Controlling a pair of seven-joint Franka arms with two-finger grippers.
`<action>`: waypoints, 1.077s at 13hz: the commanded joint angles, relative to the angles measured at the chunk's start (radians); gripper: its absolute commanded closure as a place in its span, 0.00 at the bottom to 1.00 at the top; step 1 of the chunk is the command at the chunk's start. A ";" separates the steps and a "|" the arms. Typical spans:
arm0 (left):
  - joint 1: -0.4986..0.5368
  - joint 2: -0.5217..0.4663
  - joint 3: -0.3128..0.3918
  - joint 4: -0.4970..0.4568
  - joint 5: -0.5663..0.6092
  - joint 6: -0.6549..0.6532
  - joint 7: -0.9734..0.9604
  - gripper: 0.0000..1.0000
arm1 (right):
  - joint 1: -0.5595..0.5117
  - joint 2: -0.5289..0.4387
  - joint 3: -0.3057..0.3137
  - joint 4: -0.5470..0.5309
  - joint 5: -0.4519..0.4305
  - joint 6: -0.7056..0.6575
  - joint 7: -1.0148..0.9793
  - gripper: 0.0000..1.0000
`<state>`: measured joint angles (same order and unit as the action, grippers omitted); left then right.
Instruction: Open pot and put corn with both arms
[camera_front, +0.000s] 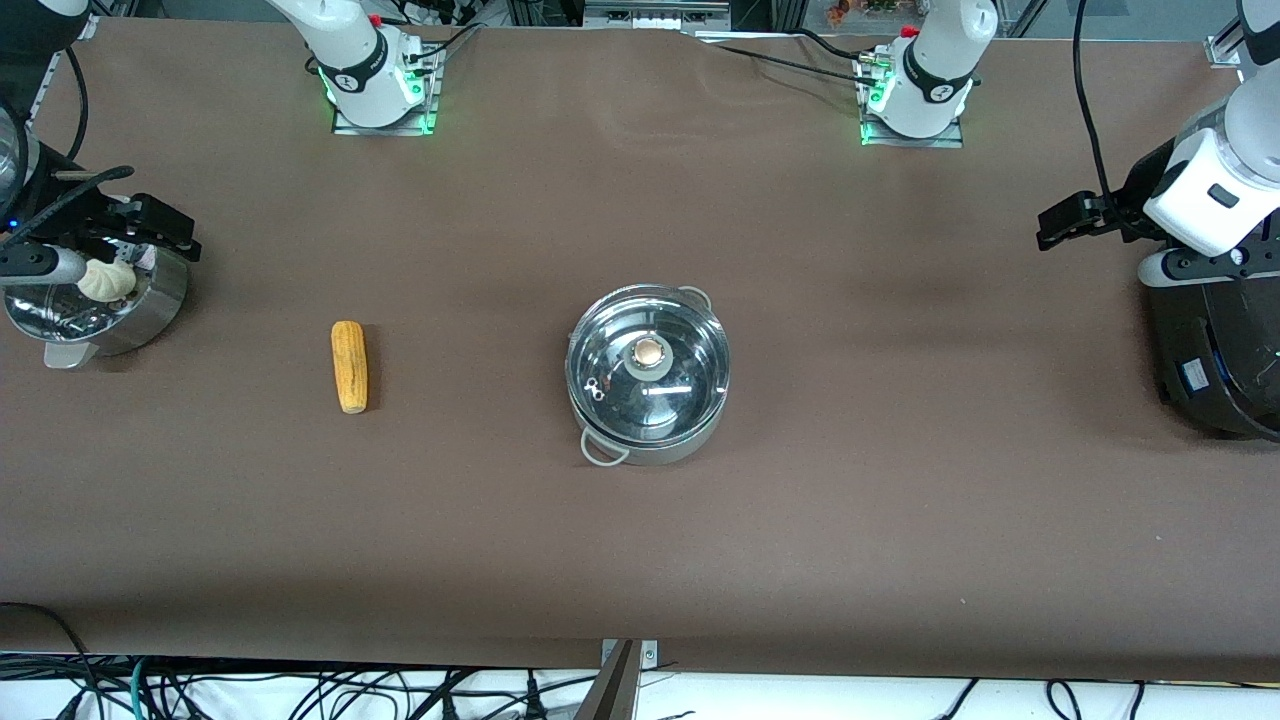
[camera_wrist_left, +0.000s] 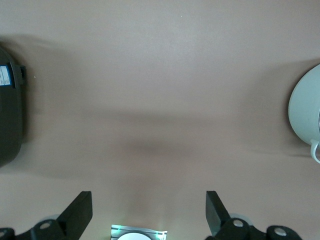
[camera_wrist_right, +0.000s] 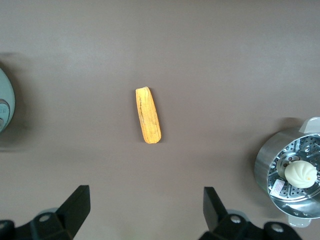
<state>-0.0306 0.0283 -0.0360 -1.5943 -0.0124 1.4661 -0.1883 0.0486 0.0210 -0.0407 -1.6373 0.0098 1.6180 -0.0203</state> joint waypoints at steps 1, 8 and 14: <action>0.001 -0.014 0.002 0.013 -0.009 -0.025 0.021 0.00 | -0.006 0.004 -0.002 0.017 0.016 0.002 0.002 0.00; 0.003 -0.011 0.001 0.008 -0.012 -0.023 0.009 0.00 | -0.006 0.007 -0.002 0.017 0.019 0.000 -0.012 0.00; -0.003 0.019 -0.002 0.033 -0.023 -0.020 0.006 0.00 | -0.006 0.007 -0.001 0.016 0.019 -0.004 -0.010 0.00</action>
<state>-0.0325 0.0282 -0.0400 -1.5922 -0.0123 1.4553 -0.1881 0.0476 0.0219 -0.0420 -1.6373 0.0106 1.6243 -0.0196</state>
